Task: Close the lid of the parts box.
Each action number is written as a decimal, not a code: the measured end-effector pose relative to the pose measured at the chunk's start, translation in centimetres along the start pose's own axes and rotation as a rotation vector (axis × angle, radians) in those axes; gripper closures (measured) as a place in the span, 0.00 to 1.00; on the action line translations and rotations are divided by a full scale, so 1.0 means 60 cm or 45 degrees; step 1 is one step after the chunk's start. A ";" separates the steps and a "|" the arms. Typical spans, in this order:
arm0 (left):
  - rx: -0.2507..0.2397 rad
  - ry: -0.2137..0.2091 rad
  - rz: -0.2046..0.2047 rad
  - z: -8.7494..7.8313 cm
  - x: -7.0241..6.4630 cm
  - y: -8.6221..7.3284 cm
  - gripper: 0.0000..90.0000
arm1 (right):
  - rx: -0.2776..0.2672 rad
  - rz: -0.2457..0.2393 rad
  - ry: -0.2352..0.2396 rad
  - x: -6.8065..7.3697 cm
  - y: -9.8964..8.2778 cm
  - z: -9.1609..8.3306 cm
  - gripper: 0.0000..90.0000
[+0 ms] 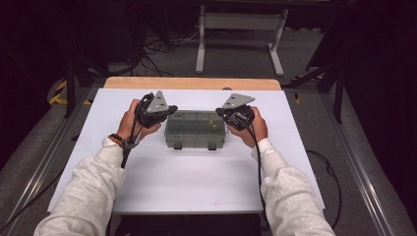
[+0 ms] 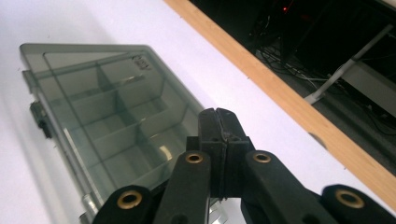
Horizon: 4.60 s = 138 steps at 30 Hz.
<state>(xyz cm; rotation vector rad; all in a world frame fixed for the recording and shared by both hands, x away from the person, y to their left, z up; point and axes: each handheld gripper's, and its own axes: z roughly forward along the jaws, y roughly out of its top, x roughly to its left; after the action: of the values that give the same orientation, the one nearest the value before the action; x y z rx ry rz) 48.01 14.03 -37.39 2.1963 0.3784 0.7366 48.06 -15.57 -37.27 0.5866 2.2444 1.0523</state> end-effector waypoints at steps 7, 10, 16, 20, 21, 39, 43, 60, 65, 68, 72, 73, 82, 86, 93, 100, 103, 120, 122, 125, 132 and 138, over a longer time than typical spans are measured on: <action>-0.001 -0.021 0.014 -0.002 -0.016 -0.010 1.00 | 0.029 -0.039 0.013 0.023 -0.010 -0.002 1.00; 0.011 -0.032 0.020 -0.002 -0.028 -0.017 1.00 | 0.042 -0.045 0.027 0.036 -0.017 -0.004 1.00; 0.017 -0.052 0.040 -0.001 -0.048 -0.031 1.00 | 0.064 -0.059 0.053 0.058 -0.033 -0.004 1.00; 0.039 -0.063 0.052 0.003 -0.059 -0.041 1.00 | 0.086 -0.059 0.053 0.062 -0.042 -0.001 1.00; 0.046 -0.060 0.057 0.003 -0.060 -0.042 1.00 | 0.095 -0.059 0.048 0.064 -0.045 0.001 1.00; 0.074 -0.070 0.034 0.018 -0.073 -0.068 1.00 | 0.098 0.007 0.028 0.078 -0.077 0.014 1.00; 0.090 -0.074 0.020 0.025 -0.073 -0.076 1.00 | 0.097 0.036 0.017 0.077 -0.082 0.015 1.00; 0.046 -0.047 -0.019 0.035 -0.085 -0.095 1.00 | 0.049 0.104 -0.020 0.084 -0.102 0.017 1.00; 0.039 -0.007 -0.005 0.032 -0.092 -0.098 1.00 | 0.033 0.095 -0.074 0.093 -0.105 0.015 1.00; 0.016 -0.003 -0.013 0.028 -0.096 -0.100 0.99 | 0.020 0.079 -0.095 0.098 -0.105 0.012 0.96; 0.007 0.000 -0.013 0.026 -0.097 -0.102 0.99 | -0.002 0.045 -0.099 0.105 -0.104 0.009 0.98; 0.007 0.009 -0.010 0.024 -0.097 -0.102 0.99 | -0.011 0.053 -0.092 0.105 -0.104 0.010 0.98; -0.046 0.003 -0.037 0.010 -0.099 -0.104 0.99 | -0.068 0.084 -0.058 0.105 -0.104 -0.001 0.96; -0.059 -0.002 -0.036 0.004 -0.102 -0.103 0.99 | -0.093 0.092 -0.030 0.106 -0.104 -0.005 0.95; -0.079 -0.015 -0.030 0.003 -0.108 -0.102 0.97 | -0.130 0.092 -0.007 0.106 -0.102 -0.011 0.93; -0.114 -0.025 -0.046 0.000 -0.109 -0.104 0.93 | -0.151 0.089 0.015 0.108 -0.101 -0.015 0.89; -0.127 -0.022 -0.046 0.000 -0.111 -0.104 0.89 | -0.154 0.087 0.021 0.111 -0.099 -0.015 0.87; -0.210 -0.030 -0.072 -0.008 -0.117 -0.103 0.61 | -0.180 0.090 0.048 0.122 -0.088 -0.019 0.59; -0.212 -0.029 -0.078 -0.009 -0.119 -0.102 0.57 | -0.184 0.093 0.057 0.123 -0.087 -0.019 0.54; -0.220 -0.038 -0.081 -0.008 -0.120 -0.103 0.50 | -0.185 0.094 0.049 0.125 -0.085 -0.019 0.45; -0.218 -0.038 -0.124 -0.002 -0.122 -0.103 0.31 | -0.170 0.111 0.047 0.127 -0.084 -0.013 0.25; -0.223 -0.054 -0.145 0.001 -0.124 -0.103 0.15 | -0.160 0.139 0.013 0.126 -0.085 -0.009 0.15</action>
<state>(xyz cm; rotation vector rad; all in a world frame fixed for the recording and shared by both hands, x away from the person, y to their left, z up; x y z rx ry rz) 41.96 14.46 -44.95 2.0058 0.3984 0.6358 41.46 -14.34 -43.47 0.6568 2.1567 1.2432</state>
